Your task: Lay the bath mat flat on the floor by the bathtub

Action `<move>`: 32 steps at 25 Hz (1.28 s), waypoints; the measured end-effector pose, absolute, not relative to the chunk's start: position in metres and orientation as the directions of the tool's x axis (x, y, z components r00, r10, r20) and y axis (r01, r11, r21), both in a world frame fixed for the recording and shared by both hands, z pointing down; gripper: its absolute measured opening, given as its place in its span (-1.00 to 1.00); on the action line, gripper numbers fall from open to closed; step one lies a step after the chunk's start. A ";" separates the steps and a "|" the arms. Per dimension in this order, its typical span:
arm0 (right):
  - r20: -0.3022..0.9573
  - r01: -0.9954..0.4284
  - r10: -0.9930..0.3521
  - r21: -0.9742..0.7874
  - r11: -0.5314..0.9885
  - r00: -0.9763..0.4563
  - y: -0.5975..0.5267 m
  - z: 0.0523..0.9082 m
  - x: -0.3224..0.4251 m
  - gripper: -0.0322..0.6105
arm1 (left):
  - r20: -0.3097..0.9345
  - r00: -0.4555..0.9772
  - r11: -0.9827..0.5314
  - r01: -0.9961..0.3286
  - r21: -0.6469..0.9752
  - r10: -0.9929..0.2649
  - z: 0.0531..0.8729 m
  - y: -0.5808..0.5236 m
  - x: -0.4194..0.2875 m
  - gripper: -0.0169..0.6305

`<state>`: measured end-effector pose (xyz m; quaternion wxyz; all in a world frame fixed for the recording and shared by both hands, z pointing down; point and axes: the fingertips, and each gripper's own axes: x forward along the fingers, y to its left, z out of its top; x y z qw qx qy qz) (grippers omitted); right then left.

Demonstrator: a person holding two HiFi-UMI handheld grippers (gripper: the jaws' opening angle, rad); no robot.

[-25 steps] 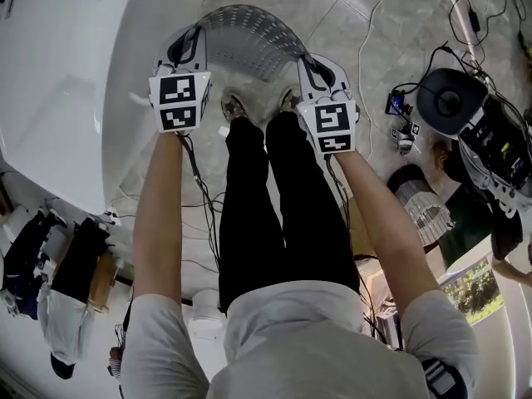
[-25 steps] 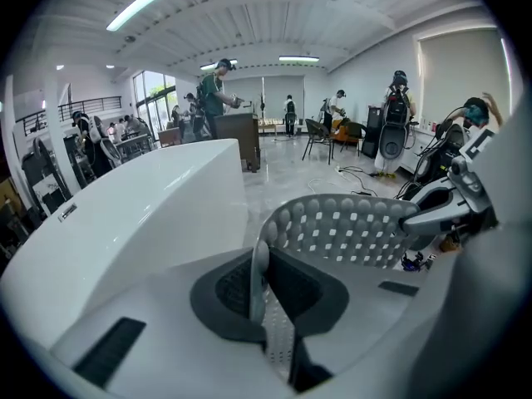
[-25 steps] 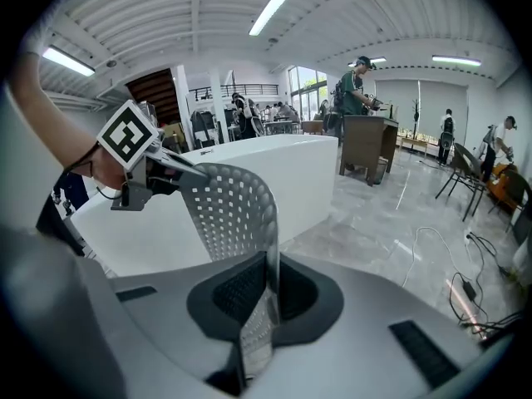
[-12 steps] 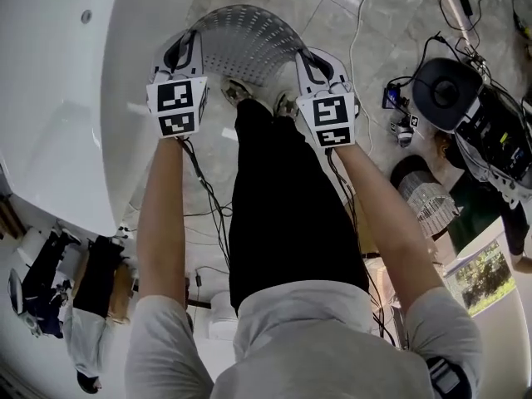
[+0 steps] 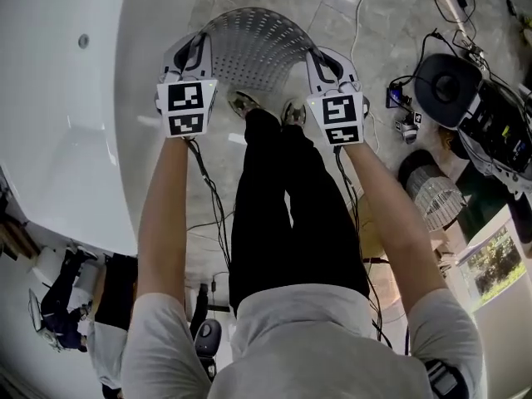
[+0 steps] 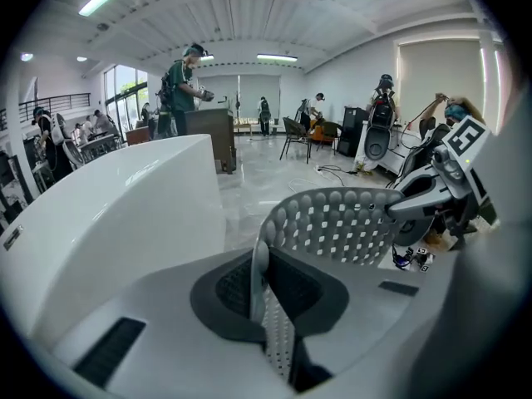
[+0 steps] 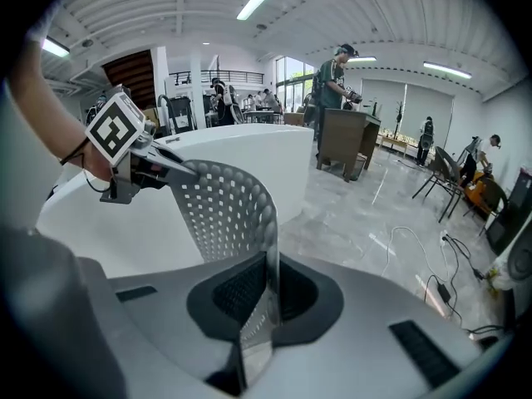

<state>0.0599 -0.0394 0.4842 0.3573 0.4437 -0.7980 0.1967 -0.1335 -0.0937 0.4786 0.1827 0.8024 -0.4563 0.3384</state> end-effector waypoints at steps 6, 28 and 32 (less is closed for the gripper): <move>0.745 -0.873 -0.595 0.036 0.487 -0.302 -0.054 0.494 0.068 -0.83 | 0.702 0.405 -0.571 -0.821 -0.004 -0.587 0.495 -0.118 -0.123 -0.87; 0.792 -0.877 -0.499 -0.093 0.471 -0.352 -0.107 0.564 0.085 -0.83 | 0.800 0.291 -0.481 -0.876 0.003 -0.525 0.564 -0.167 -0.092 -0.87; 0.807 -0.874 -0.470 -0.112 0.473 -0.357 -0.111 0.569 0.093 -0.83 | 0.807 0.281 -0.484 -0.875 -0.006 -0.519 0.569 -0.181 -0.078 -0.87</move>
